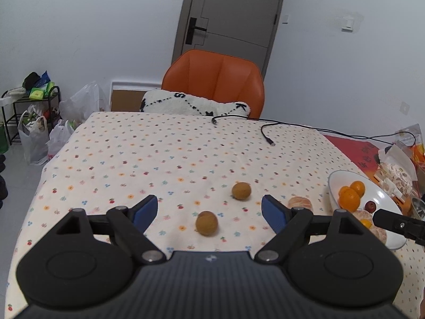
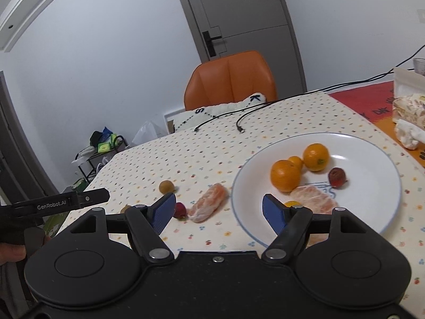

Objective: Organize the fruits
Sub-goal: 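Move both tools back toward the remaining fruits, then grasp the brown round fruit with the left tool while the right tool grasps another red plum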

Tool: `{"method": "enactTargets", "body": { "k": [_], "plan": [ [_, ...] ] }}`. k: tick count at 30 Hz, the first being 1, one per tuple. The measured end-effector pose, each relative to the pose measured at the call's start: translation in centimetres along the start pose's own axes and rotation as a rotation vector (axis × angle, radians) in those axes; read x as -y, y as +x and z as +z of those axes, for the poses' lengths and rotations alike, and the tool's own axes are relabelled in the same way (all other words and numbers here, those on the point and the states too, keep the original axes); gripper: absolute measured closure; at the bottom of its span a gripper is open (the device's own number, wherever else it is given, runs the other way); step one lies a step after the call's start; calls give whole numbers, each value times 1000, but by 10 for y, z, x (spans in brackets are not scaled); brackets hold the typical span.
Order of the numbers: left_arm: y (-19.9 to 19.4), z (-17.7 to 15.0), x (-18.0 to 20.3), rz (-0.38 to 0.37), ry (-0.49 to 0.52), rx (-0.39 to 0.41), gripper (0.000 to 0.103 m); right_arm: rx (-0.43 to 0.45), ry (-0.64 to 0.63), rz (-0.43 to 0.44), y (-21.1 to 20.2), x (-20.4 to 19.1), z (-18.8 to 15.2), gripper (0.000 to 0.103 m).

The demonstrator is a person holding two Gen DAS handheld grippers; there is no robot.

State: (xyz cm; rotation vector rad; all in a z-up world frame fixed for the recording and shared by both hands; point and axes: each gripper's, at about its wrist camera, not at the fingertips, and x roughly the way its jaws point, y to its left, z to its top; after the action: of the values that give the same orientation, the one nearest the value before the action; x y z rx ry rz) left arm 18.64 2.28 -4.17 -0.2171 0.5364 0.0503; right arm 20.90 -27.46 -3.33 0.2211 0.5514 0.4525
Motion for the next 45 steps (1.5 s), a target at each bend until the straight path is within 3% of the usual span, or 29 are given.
{"method": "enactTargets", "body": {
  "k": [6,12,18,24,31,38,45],
  "plan": [
    [5,-2,-11,-2,-25,-1,20,-15,-22,23,10,-12,0,33],
    [16,-6,-14,-33,-32,-27,24,-44,-45,48,23,-23,-2,42],
    [28,-11,-15,-56,-35,-57,41,-73,-61,62,36,-31,-4,50],
    [39,-15,-16,-70,-40,-84,51,-103,-66,80,51,-37,-6,57],
    [51,-19,-19,-83,-50,-108,56,-123,-80,79,62,-42,-7,57],
    [57,-20,-23,-106,-63,-105,79,-137,-94,88,72,-48,-6,59],
    [55,-17,-33,-109,-84,-104,80,-160,-105,84,88,-53,-7,65]
  ]
}}
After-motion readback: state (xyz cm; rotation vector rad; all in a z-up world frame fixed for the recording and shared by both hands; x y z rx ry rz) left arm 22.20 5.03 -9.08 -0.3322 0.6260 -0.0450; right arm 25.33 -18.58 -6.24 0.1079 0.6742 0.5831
